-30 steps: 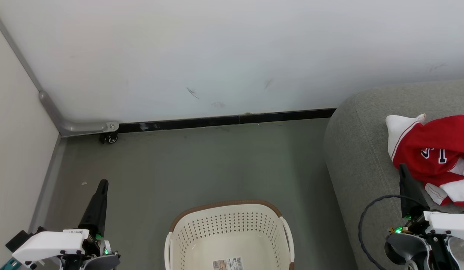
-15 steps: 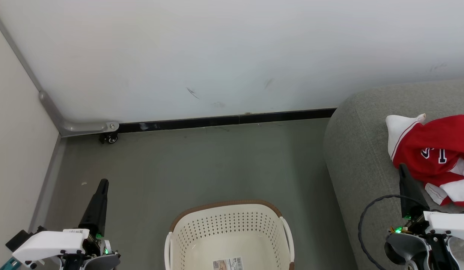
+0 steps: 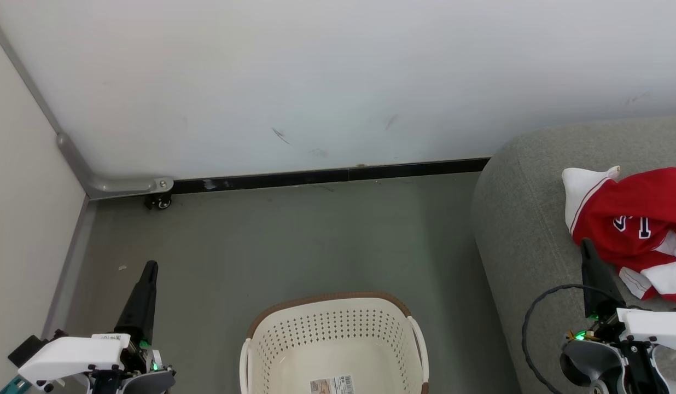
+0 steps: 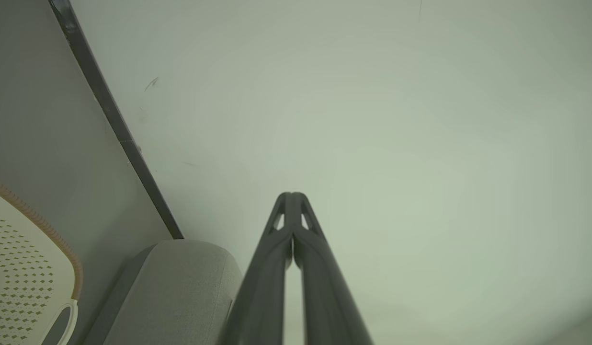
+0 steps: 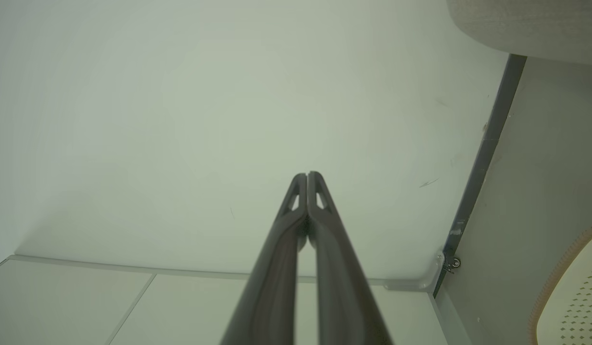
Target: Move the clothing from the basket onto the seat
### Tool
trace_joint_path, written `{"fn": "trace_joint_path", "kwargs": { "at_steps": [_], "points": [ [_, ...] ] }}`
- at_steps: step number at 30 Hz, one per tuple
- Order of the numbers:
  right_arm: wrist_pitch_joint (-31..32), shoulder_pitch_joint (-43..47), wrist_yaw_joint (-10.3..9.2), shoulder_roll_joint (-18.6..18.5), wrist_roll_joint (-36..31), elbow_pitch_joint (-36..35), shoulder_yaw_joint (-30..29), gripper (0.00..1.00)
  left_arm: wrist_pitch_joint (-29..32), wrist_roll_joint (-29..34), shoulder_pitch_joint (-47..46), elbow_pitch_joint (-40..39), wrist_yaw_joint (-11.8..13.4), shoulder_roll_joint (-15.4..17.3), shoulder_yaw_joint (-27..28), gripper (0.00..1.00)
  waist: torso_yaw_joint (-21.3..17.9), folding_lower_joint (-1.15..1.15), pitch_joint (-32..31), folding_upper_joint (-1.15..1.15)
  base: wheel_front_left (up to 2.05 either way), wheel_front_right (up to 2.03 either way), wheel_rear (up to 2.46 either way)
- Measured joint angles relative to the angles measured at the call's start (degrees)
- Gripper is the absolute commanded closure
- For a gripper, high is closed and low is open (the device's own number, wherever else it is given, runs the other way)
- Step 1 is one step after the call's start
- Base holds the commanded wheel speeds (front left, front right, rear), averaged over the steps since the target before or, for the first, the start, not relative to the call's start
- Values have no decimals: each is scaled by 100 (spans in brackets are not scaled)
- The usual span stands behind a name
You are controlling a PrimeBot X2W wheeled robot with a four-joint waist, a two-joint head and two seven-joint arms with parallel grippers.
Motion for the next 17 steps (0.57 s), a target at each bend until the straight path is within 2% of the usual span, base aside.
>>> {"fn": "trace_joint_path", "kwargs": {
  "at_steps": [17],
  "points": [
    [-1, 0, 0, 0, 0, -1, 4, 100, -1, -1, 3, -12, 0, 0, -4, 100, 0, 0, 1, 0, 0, 0, 0]
  ]
}}
